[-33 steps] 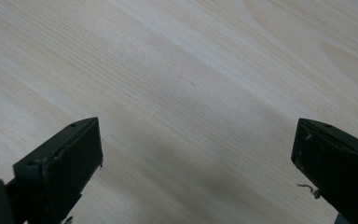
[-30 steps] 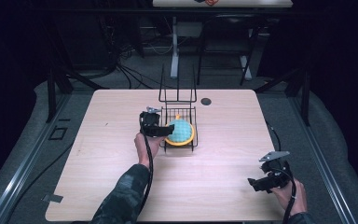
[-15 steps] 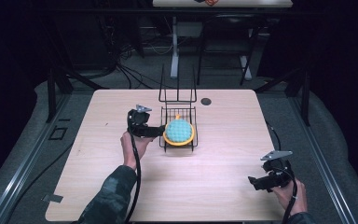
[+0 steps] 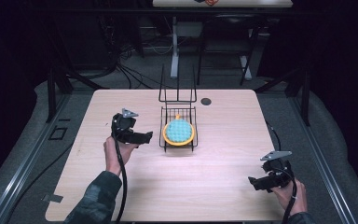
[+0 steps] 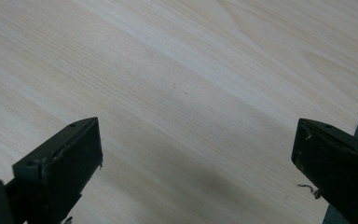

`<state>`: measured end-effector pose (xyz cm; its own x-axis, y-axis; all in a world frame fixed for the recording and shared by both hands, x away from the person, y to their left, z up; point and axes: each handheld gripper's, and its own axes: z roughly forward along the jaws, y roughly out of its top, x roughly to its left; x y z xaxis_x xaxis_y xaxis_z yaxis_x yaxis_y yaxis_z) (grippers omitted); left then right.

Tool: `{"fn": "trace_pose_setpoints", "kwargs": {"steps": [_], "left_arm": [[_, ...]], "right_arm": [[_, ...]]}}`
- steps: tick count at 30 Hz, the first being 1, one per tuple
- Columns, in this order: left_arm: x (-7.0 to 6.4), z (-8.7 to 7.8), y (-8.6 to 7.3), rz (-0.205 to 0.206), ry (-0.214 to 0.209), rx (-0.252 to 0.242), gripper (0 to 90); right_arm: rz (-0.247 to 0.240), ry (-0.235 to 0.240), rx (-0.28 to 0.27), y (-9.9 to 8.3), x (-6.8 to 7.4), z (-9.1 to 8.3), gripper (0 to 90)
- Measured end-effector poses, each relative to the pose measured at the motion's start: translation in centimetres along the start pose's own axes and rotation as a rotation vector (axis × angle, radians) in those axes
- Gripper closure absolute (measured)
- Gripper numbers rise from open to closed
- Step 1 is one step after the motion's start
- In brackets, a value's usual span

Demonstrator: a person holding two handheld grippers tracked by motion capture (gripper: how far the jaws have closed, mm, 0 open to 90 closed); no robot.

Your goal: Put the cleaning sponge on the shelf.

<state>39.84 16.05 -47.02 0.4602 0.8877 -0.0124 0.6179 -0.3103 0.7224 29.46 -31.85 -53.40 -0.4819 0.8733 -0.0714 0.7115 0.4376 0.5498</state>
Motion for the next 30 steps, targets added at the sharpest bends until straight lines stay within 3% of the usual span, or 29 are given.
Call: {"fn": "trace_pose_setpoints", "kwargs": {"steps": [5, 15, 16, 22, 30], "left_arm": [[0.7, -1.1, -1.2, 0.01, 0.017, 0.03, 0.1], [2.2, -3.6, -4.2, -0.021, 0.034, 0.04, 0.0], [2.2, -4.0, -4.9, -0.015, 0.04, 0.065, 0.0], [2.6, -4.7, -6.5, -0.009, 0.065, 0.093, 0.0], [3.6, -5.1, -9.3, -0.053, 0.065, 0.134, 0.0]], "right_arm": [[-0.002, 0.002, 0.015, 0.0, 0.1, 0.0, 1.4], [0.0, -0.001, 0.026, 0.0, 0.3, 0.0, 1.6], [-0.004, -0.001, 0.034, 0.0, 0.3, 0.0, 1.7], [-0.013, 0.001, 0.034, -0.1, 0.5, 0.0, 1.4], [-0.014, 0.004, 0.04, -0.1, 0.5, 0.2, 1.2]]}}
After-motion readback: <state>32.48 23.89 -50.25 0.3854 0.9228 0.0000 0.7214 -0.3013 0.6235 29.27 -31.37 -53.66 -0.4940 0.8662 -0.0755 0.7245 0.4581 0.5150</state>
